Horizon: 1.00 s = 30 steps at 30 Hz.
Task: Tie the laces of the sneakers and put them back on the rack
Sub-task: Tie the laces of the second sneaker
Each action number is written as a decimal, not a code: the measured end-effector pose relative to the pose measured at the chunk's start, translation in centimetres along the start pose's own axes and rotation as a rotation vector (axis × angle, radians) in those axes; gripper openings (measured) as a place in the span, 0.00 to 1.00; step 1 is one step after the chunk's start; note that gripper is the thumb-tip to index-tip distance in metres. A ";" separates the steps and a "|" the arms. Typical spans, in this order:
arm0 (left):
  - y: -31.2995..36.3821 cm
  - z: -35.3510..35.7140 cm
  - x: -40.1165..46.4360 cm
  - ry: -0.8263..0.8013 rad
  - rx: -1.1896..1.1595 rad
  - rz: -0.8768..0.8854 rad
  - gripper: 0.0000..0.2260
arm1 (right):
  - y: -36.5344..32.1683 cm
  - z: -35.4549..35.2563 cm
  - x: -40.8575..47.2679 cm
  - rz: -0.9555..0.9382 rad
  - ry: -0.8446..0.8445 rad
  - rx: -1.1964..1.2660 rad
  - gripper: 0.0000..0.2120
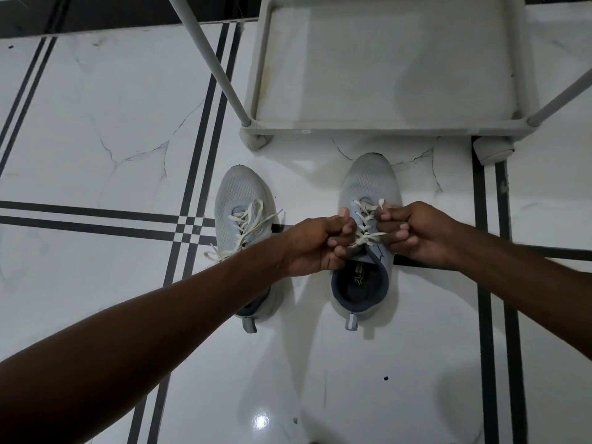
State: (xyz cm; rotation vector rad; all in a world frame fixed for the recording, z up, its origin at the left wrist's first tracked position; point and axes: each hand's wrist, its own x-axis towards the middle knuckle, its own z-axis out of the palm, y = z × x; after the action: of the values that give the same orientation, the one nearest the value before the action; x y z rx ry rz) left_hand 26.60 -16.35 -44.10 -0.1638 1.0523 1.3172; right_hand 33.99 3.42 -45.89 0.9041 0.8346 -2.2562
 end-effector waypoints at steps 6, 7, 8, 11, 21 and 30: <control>-1.1 -0.6 0.0 -0.036 0.032 -0.008 0.20 | 0.3 0.2 1.5 -0.078 0.183 -0.192 0.16; -1.2 -0.7 -0.2 -0.034 0.036 -0.009 0.20 | 0.3 0.2 1.6 -0.089 0.208 -0.221 0.17; -1.4 -0.7 -0.3 -0.029 0.038 -0.010 0.20 | 0.2 0.2 1.7 -0.099 0.232 -0.254 0.17; -1.9 -0.7 -0.8 -0.023 0.026 -0.010 0.20 | 0.0 0.1 2.1 -0.102 0.270 -0.323 0.17; -1.4 -2.1 -1.7 0.044 0.032 -0.007 0.18 | 0.5 0.6 1.0 -0.112 0.240 -0.352 0.16; 4.1 -5.3 -7.4 0.714 0.922 0.309 0.09 | 3.2 0.7 -2.9 -0.461 0.770 -1.046 0.37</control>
State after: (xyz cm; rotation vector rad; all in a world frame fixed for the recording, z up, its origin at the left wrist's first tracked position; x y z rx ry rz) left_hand 21.17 -23.68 -39.99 0.2595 2.2656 0.9125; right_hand 37.70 1.61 -44.46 1.0627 2.4340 -1.3064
